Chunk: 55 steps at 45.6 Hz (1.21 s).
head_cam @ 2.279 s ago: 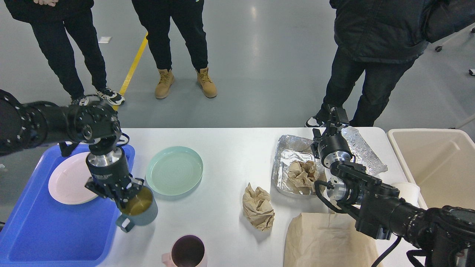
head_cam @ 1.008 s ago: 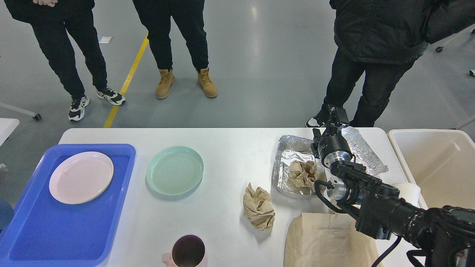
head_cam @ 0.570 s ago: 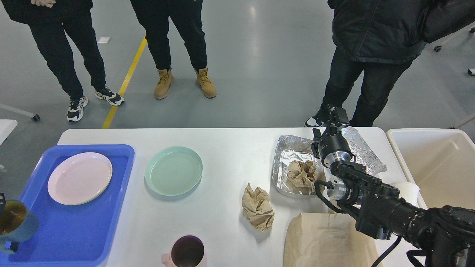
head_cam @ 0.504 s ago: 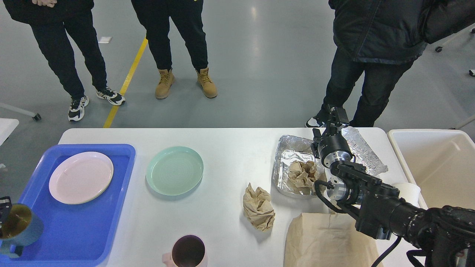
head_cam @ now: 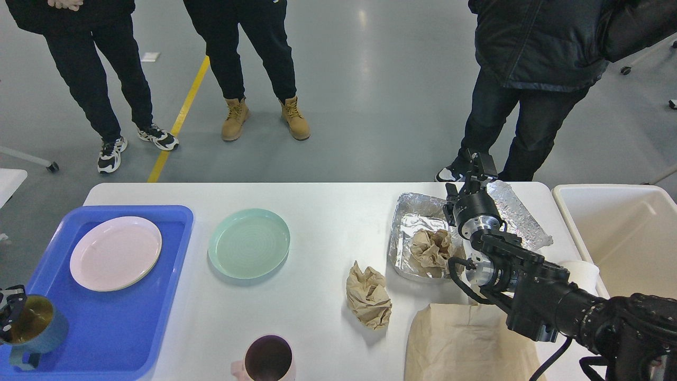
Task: Tidy desktop
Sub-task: 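Lift the olive-green mug and set it in the blue tray's near corner, then move the left gripper across the table toward the pink mug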
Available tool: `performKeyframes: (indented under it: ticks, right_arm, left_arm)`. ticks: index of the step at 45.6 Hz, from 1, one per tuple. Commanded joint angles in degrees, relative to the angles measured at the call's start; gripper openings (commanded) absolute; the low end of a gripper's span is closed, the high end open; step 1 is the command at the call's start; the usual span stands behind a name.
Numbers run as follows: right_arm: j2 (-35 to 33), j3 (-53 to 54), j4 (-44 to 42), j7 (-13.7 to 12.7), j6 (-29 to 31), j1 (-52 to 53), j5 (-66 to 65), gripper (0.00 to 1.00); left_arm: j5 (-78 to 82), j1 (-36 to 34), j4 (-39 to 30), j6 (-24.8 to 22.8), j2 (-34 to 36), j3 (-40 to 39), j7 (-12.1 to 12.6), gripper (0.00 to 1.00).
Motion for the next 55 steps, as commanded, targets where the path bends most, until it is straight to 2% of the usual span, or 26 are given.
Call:
performKeyframes:
  ticks: [1, 17, 23, 30, 42, 46, 51, 55]
  right_arm:
    - [0.0, 0.0, 0.0, 0.0, 0.0, 0.0, 0.0, 1.0]
    - [0.0, 0.0, 0.0, 0.0, 0.0, 0.0, 0.0, 1.0]
    - [0.0, 0.0, 0.0, 0.0, 0.0, 0.0, 0.0, 1.0]
    - [0.0, 0.0, 0.0, 0.0, 0.0, 0.0, 0.0, 1.0]
    - [0.0, 0.0, 0.0, 0.0, 0.0, 0.0, 0.0, 1.0]
    - [0.0, 0.0, 0.0, 0.0, 0.0, 0.0, 0.0, 1.0]
    - [0.0, 0.0, 0.0, 0.0, 0.0, 0.0, 0.0, 1.0]
    - [0.0, 0.0, 0.0, 0.0, 0.0, 0.0, 0.0, 1.0]
  left_arm:
    - [-0.1, 0.3, 0.9, 0.0, -0.1, 0.0, 0.0, 0.0]
    - [-0.2, 2.0, 1.2, 0.0, -0.7, -1.6, 0.2, 0.06]
    - [-0.2, 2.1, 1.2, 1.2, -1.3, -1.6, 0.1, 0.12]
    - [-0.2, 2.2, 1.2, 3.0, -1.3, -1.6, 0.0, 0.26]
    - [-0.1, 2.3, 1.2, 3.3, -1.3, -1.5, 0.2, 0.43]
    - [-0.1, 2.4, 1.2, 3.3, -1.3, -1.4, 0.4, 0.55]
    - [0.1, 2.0, 1.0, 3.0, -1.4, -0.5, 0.4, 0.78]
    - [0.1, 1.6, 0.4, 2.8, -1.3, -0.1, 0.4, 0.87]
